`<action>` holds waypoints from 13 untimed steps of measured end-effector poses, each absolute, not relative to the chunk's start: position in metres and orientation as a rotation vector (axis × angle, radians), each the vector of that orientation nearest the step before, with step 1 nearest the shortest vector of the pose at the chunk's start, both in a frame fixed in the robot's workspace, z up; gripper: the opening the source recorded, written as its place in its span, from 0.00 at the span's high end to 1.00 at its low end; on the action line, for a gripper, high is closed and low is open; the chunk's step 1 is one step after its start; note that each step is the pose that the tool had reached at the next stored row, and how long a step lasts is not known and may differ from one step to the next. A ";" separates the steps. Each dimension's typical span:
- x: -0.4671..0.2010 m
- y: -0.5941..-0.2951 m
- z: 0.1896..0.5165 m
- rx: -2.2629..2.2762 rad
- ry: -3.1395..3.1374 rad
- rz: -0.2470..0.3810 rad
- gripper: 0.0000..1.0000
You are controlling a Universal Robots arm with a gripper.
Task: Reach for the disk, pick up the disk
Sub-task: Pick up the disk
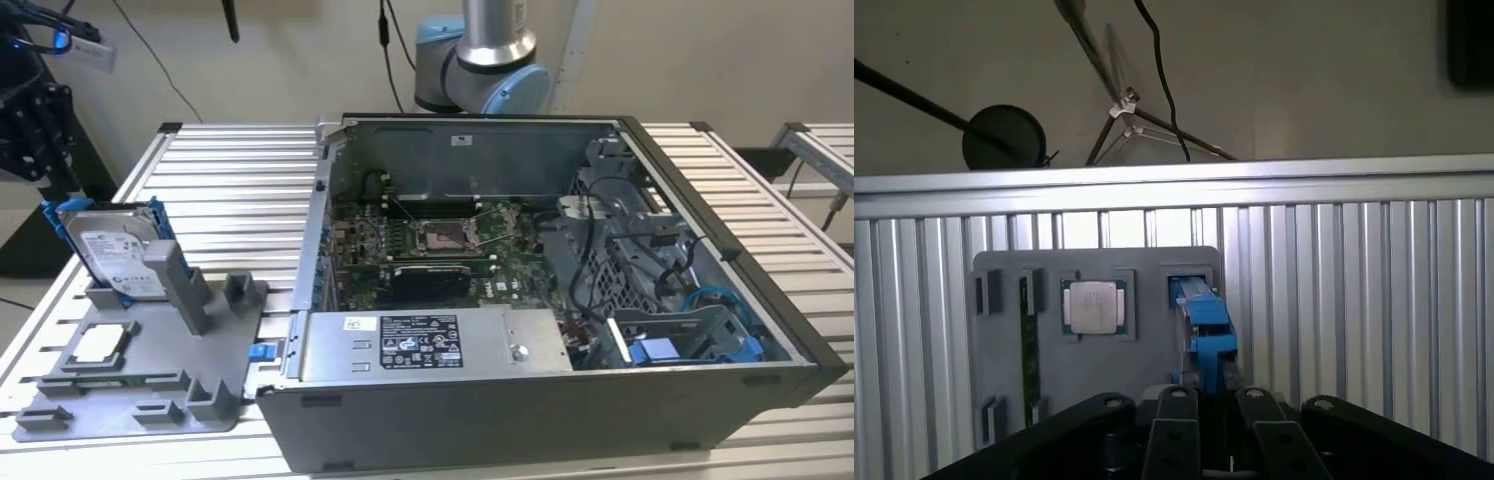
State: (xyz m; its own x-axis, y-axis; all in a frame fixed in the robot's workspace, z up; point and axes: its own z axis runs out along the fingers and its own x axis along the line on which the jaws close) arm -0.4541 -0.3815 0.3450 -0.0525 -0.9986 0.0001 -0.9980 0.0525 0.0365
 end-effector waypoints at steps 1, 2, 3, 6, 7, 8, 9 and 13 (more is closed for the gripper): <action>-0.454 -0.381 0.343 2.147 -2.259 -0.041 0.00; -0.454 -0.381 0.342 2.155 -2.252 -0.040 0.00; -0.454 -0.381 0.340 2.170 -2.238 -0.039 0.00; -0.454 -0.381 0.337 2.219 -2.190 -0.037 0.00; -0.454 -0.381 0.336 2.232 -2.177 -0.036 0.00; -0.454 -0.381 0.335 2.240 -2.170 -0.036 0.00; -0.454 -0.381 0.334 2.244 -2.165 -0.036 0.00; -0.450 -0.381 0.327 2.249 -2.162 -0.036 0.00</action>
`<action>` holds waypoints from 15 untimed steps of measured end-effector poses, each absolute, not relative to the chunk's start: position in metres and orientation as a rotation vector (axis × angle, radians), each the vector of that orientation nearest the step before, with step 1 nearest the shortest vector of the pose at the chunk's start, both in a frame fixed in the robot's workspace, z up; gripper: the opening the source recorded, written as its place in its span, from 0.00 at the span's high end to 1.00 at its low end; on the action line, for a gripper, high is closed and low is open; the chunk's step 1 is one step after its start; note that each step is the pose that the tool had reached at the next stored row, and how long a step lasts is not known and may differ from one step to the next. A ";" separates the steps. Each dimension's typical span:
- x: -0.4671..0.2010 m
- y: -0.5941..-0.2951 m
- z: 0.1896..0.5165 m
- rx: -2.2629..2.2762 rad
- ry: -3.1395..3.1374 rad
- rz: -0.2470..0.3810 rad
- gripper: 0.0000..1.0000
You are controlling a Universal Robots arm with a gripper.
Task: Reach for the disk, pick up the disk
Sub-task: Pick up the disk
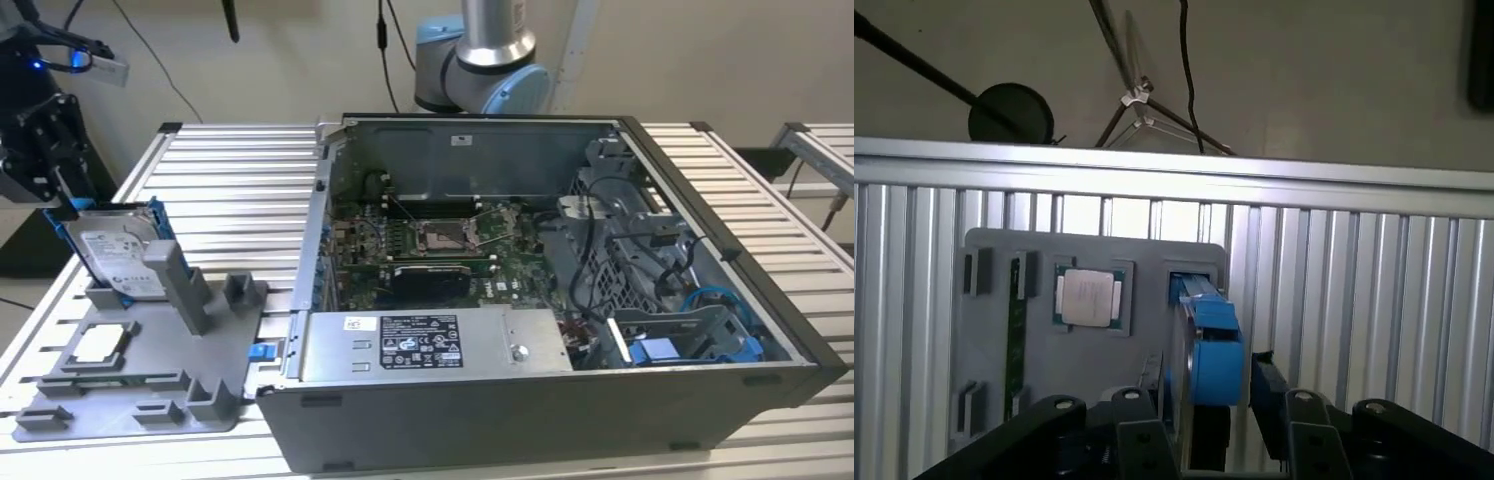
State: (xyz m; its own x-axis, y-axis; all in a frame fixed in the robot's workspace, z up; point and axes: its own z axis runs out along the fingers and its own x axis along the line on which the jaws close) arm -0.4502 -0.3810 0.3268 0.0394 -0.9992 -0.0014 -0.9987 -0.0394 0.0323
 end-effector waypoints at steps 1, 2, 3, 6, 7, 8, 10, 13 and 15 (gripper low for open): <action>-0.450 -0.381 0.325 2.249 -2.162 -0.037 0.00; -0.450 -0.381 0.323 2.249 -2.162 -0.038 0.00; -0.450 -0.381 0.321 2.249 -2.163 -0.039 0.00; -0.450 -0.381 0.316 2.245 -2.169 -0.041 0.00; -0.450 -0.381 0.314 2.243 -2.172 -0.041 0.00; -0.450 -0.381 0.312 2.242 -2.174 -0.042 0.00; -0.449 -0.381 0.308 2.240 -2.178 -0.045 0.00; -0.450 -0.381 0.305 2.240 -2.183 -0.050 0.00; -0.450 -0.381 0.305 2.240 -2.183 -0.050 0.00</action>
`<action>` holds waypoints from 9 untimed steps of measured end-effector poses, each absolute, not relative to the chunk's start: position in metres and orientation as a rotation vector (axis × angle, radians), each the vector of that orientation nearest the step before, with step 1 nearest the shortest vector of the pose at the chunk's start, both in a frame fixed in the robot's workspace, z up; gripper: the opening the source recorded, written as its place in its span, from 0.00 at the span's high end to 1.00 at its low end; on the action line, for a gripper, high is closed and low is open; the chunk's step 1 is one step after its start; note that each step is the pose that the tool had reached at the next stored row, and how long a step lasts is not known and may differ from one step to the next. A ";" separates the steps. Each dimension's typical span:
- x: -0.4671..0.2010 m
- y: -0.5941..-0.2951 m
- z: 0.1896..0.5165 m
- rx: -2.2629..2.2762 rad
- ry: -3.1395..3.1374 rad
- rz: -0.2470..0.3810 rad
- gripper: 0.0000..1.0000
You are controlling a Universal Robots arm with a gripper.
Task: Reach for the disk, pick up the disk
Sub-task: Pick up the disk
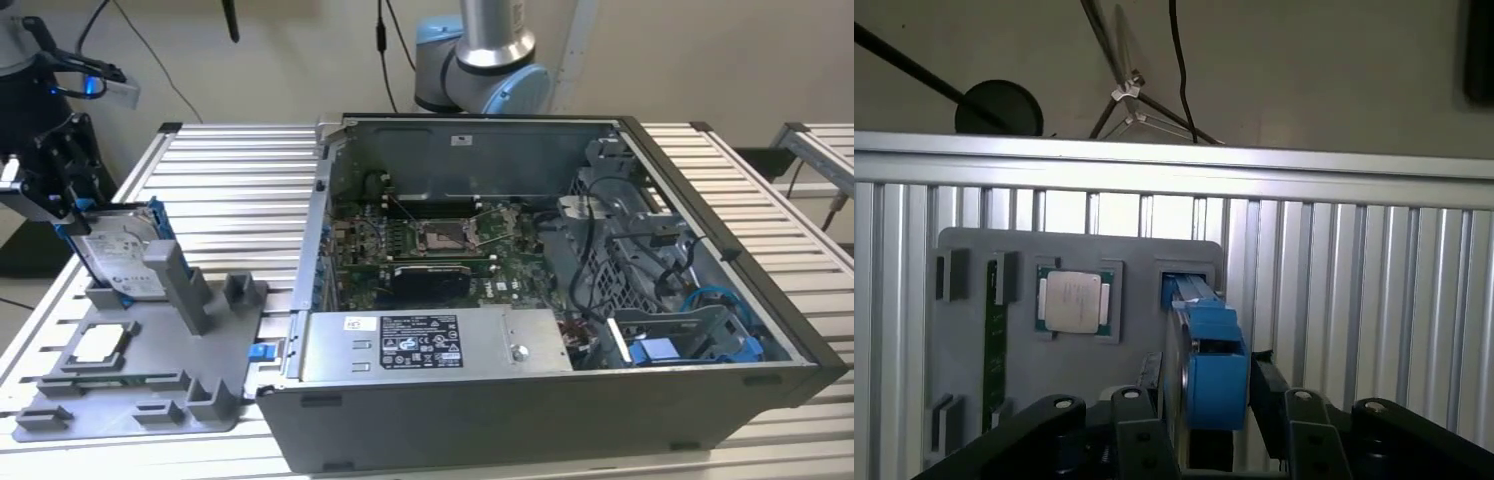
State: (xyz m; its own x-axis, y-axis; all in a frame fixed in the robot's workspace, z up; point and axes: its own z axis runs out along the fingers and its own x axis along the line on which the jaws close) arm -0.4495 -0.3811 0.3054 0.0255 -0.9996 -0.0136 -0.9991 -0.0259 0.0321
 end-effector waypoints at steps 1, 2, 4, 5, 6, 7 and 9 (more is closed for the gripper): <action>-0.449 -0.381 0.305 2.240 -2.183 -0.050 0.00; -0.450 -0.381 0.305 2.240 -2.183 -0.050 0.00; -0.449 -0.381 0.305 2.240 -2.183 -0.050 0.00; -0.450 -0.381 0.305 2.240 -2.183 -0.050 0.00; -0.450 -0.381 0.305 2.240 -2.183 -0.050 0.00; -0.450 -0.381 0.305 2.240 -2.183 -0.050 0.00; -0.449 -0.381 0.305 2.240 -2.183 -0.050 0.00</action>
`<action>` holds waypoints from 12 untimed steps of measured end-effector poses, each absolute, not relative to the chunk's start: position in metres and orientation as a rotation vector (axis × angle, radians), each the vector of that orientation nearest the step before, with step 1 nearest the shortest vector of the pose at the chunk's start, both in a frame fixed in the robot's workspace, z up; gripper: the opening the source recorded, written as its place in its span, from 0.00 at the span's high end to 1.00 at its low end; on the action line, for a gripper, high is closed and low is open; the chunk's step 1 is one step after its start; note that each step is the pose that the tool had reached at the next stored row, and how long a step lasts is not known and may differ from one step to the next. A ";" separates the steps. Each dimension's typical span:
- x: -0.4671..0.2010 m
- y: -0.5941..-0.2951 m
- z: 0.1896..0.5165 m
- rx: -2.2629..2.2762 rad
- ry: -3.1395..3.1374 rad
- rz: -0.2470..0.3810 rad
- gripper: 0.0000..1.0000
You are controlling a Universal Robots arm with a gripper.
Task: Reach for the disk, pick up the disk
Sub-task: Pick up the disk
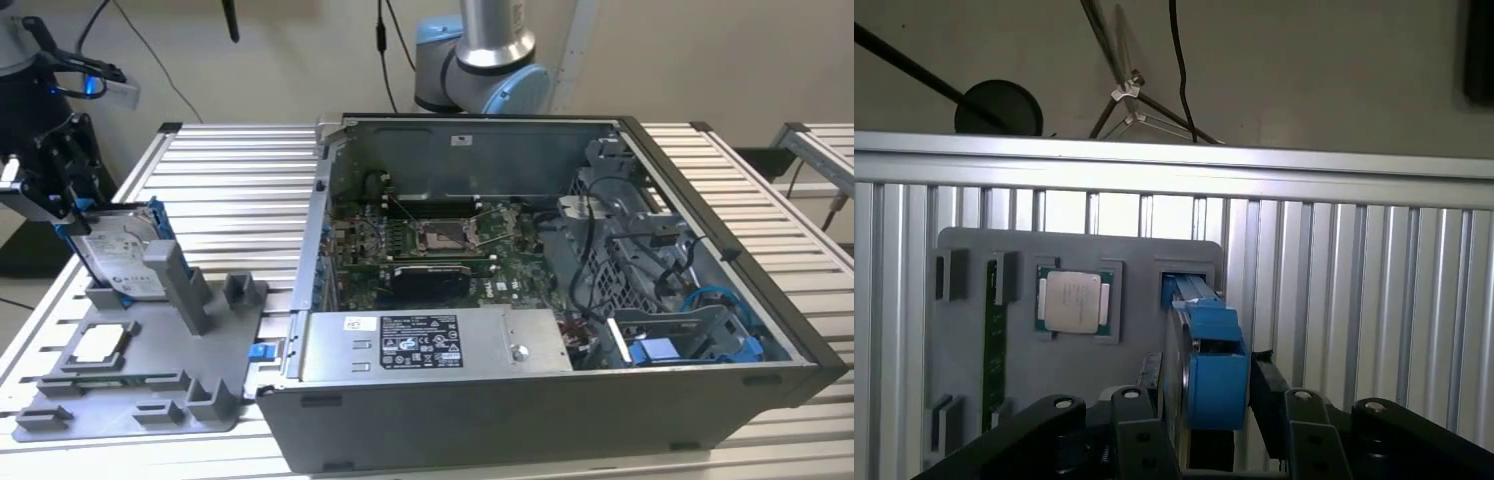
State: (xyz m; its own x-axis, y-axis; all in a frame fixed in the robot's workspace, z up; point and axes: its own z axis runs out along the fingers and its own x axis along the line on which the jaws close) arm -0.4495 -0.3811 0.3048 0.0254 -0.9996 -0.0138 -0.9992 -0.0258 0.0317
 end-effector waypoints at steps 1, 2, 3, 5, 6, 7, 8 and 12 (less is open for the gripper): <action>-0.449 -0.381 0.304 2.241 -2.184 -0.050 0.00; -0.450 -0.381 0.303 2.241 -2.184 -0.050 0.00; -0.450 -0.381 0.302 2.241 -2.184 -0.051 0.00; -0.450 -0.381 0.299 2.242 -2.185 -0.052 0.00; -0.450 -0.381 0.298 2.242 -2.185 -0.053 0.00; -0.450 -0.381 0.297 2.242 -2.186 -0.053 0.00; -0.450 -0.381 0.296 2.243 -2.186 -0.053 0.00; -0.450 -0.381 0.294 2.243 -2.186 -0.053 0.00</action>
